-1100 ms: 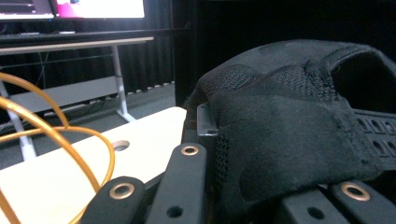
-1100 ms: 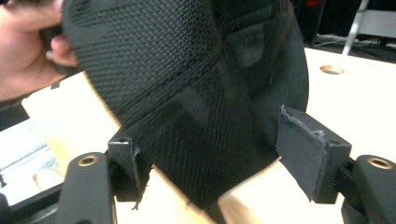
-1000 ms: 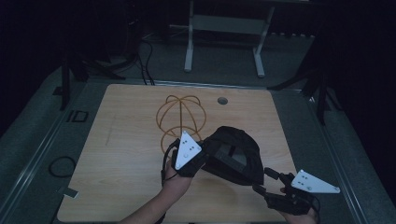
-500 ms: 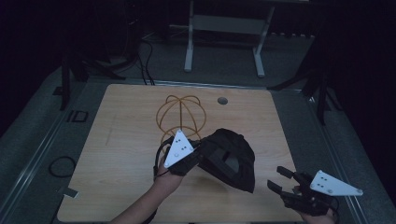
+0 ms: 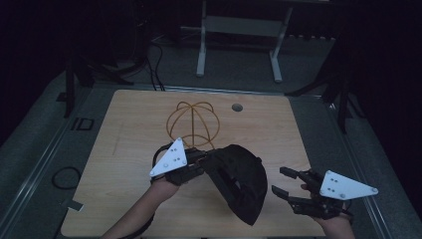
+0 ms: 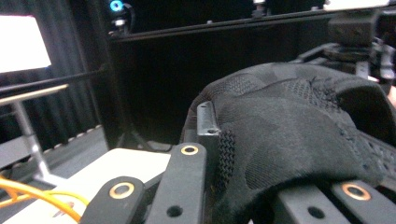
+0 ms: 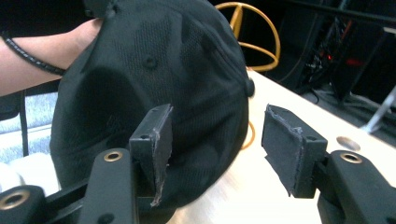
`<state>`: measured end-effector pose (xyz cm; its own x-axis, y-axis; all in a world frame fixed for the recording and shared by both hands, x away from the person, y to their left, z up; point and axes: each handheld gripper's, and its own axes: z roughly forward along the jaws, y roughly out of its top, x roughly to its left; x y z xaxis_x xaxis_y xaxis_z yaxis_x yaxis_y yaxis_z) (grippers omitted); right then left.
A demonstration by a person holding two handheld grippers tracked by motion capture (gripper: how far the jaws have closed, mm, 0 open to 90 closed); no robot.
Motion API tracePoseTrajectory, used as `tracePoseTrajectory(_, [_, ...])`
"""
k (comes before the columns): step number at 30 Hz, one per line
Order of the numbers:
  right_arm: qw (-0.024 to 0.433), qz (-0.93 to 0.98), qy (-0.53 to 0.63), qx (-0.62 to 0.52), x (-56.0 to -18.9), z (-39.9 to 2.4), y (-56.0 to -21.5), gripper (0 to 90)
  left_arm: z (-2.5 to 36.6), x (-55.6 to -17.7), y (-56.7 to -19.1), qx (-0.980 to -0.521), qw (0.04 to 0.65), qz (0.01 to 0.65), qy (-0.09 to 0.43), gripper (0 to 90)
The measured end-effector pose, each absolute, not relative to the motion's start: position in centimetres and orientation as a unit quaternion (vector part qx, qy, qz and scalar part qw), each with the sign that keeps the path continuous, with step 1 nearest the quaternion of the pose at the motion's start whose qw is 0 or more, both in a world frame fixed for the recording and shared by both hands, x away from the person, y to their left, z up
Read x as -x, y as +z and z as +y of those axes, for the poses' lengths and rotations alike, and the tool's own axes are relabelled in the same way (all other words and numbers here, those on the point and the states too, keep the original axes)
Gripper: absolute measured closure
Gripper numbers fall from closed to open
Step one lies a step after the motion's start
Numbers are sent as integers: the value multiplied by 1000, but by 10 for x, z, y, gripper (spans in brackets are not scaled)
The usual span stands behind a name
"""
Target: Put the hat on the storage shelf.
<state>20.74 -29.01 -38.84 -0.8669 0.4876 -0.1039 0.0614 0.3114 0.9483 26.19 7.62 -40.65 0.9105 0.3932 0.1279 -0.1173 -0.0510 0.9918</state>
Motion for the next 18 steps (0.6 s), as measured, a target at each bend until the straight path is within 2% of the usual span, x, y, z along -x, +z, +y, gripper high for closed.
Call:
tracePoseTrajectory(1, [187, 791, 560, -159, -208, -284, -385, 424, 80, -264, -406, -702, 685, 96, 168, 882])
tracePoseTrajectory(4, [185, 796, 557, -145, -210, -276, -380, 413, 82, -265, -406, -702, 689, 95, 154, 882])
tracePoseTrajectory(8, [173, 804, 556, -122, -213, -261, -377, 391, 82, -265, -406, -702, 688, 103, 151, 883])
tracePoseTrajectory(13, [176, 813, 544, -115, -219, -241, -380, 299, 79, -261, -406, -701, 693, 100, 138, 883])
tracePoseTrajectory(18, [170, 815, 543, -113, -223, -235, -381, 302, 78, -262, -404, -697, 698, 100, 126, 883])
